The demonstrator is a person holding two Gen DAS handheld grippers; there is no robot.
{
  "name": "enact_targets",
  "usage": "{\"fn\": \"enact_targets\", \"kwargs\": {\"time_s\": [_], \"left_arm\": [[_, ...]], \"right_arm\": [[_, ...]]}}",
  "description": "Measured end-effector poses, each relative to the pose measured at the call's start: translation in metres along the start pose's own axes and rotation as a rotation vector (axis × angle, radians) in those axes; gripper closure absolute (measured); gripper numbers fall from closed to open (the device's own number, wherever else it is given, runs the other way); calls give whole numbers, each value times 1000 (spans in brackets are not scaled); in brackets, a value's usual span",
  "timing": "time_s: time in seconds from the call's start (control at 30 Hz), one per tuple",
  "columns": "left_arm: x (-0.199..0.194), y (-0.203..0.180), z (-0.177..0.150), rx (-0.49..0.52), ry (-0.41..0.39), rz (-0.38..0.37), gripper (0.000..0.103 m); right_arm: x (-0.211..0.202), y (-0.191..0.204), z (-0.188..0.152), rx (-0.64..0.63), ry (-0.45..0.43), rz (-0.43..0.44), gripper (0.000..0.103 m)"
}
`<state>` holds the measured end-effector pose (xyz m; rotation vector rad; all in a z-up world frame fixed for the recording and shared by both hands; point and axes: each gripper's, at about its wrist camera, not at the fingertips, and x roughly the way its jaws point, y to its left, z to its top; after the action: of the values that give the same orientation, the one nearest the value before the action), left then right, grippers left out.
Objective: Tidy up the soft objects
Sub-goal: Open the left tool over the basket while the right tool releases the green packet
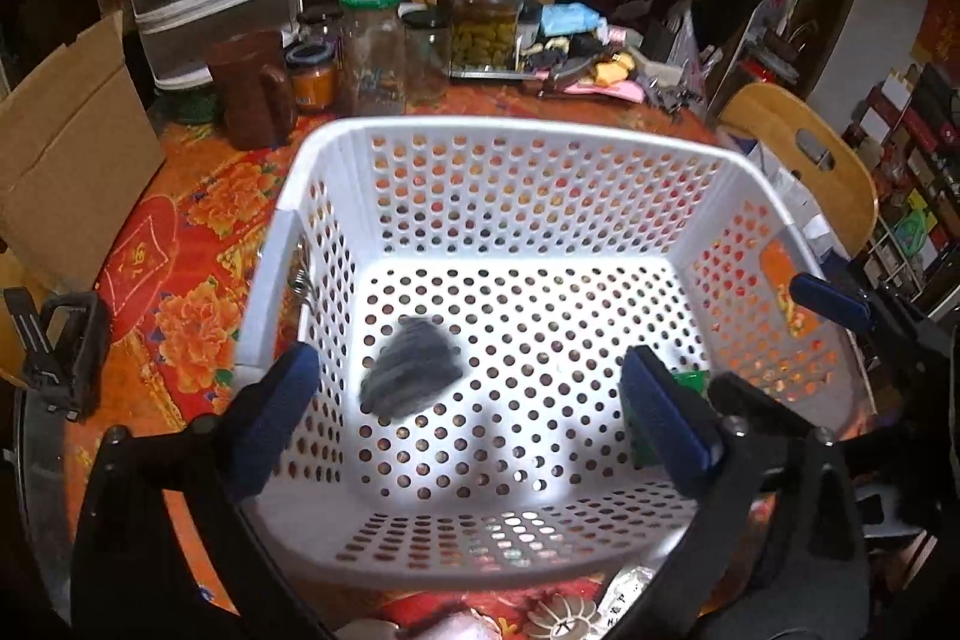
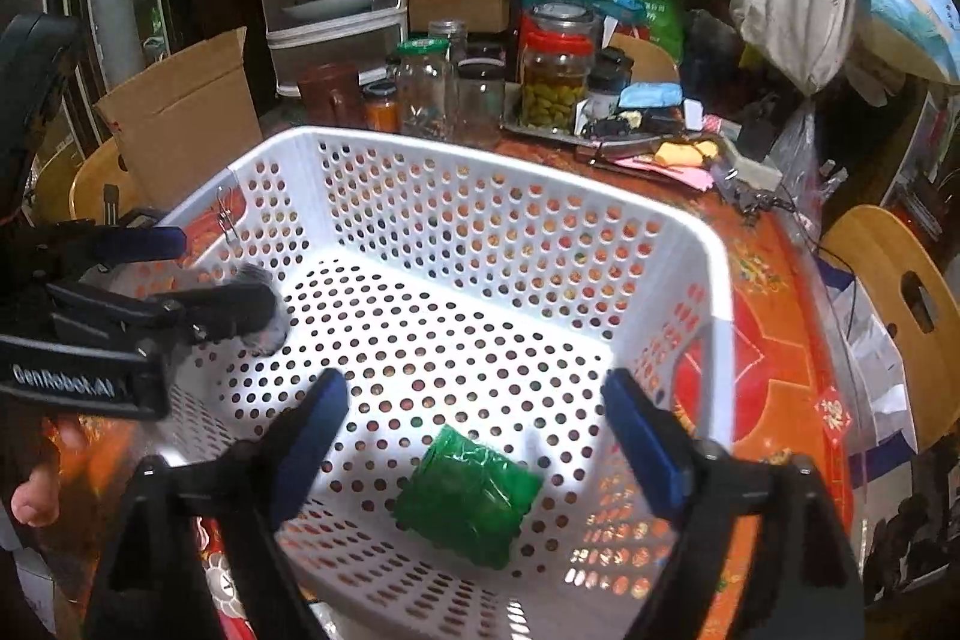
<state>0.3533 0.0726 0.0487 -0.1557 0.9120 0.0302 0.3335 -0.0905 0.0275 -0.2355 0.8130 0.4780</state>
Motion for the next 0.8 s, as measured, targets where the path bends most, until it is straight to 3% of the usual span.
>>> {"fn": "enact_targets", "kwargs": {"time_s": [0.17, 0.6, 0.8], "left_arm": [[-29, 1, -7, 12, -44, -17, 0], [-120, -1, -58, 44, -180, -18, 0], [-156, -8, -99, 78, -237, 31, 0]], "right_arm": [[-21, -5, -4, 27, -37, 18, 0], [-85, -5, -32, 75, -146, 25, 0], [-120, 5, -53, 73, -213, 49, 0]]}}
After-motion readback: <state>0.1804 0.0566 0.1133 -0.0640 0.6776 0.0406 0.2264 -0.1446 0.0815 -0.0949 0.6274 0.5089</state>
